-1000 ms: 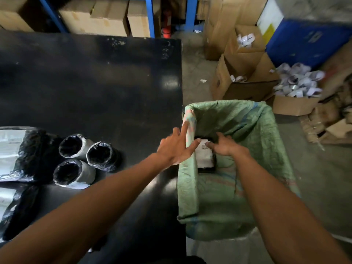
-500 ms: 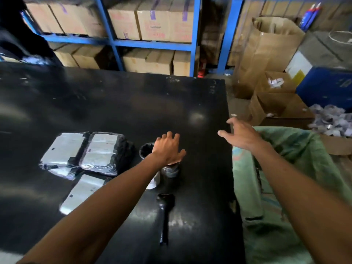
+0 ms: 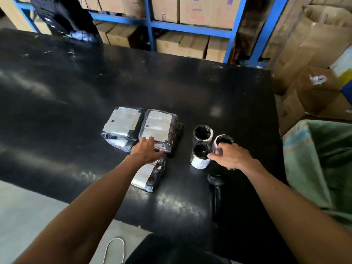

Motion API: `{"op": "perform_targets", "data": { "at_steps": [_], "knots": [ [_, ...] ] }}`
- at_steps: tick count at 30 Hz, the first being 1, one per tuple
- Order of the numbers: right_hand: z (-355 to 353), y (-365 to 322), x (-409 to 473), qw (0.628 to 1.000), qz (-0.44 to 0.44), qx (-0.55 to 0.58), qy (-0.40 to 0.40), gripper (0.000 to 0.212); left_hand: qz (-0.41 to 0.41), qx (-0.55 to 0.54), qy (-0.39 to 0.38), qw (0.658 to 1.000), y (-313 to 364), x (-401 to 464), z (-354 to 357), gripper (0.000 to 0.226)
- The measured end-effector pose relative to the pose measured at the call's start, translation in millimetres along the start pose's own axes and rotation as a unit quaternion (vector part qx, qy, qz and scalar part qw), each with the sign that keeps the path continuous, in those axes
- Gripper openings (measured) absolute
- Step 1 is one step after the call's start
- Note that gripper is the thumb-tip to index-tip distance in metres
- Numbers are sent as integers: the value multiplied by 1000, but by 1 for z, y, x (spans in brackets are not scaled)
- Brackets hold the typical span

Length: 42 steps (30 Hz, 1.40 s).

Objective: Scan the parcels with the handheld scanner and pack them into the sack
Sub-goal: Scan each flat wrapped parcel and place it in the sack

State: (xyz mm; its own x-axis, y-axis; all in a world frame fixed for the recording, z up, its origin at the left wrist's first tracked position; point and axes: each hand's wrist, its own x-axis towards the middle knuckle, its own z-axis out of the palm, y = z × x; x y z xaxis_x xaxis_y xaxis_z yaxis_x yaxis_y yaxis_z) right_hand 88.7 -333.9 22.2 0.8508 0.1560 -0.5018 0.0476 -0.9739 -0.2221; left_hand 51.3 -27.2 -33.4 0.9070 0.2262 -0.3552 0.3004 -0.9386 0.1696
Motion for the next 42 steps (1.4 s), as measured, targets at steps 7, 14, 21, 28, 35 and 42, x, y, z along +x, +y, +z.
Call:
{"op": "perform_targets", "data": {
  "at_steps": [7, 14, 21, 28, 35, 42],
  "knots": [
    [67, -5, -15, 992, 108, 9, -63, 87, -7, 28, -159, 987, -52, -2, 42, 129],
    [117, 4, -25, 964, 179, 194, -31, 95, -81, -73, -150, 983, -71, 0, 57, 135],
    [126, 21, -32, 918, 214, 334, 5, 89, -67, -140, -175, 972, -88, 13, 78, 137],
    [111, 22, -36, 872, 145, 467, 12, 40, -86, -187, -83, 975, -67, -19, 70, 118],
    [75, -21, -41, 767, 37, 632, -107, 29, -86, -258, 23, 962, -62, -39, 57, 114],
    [48, -118, -38, 809, -119, 572, -61, 38, -83, -304, 158, 936, -80, -64, 35, 103]
  ]
}}
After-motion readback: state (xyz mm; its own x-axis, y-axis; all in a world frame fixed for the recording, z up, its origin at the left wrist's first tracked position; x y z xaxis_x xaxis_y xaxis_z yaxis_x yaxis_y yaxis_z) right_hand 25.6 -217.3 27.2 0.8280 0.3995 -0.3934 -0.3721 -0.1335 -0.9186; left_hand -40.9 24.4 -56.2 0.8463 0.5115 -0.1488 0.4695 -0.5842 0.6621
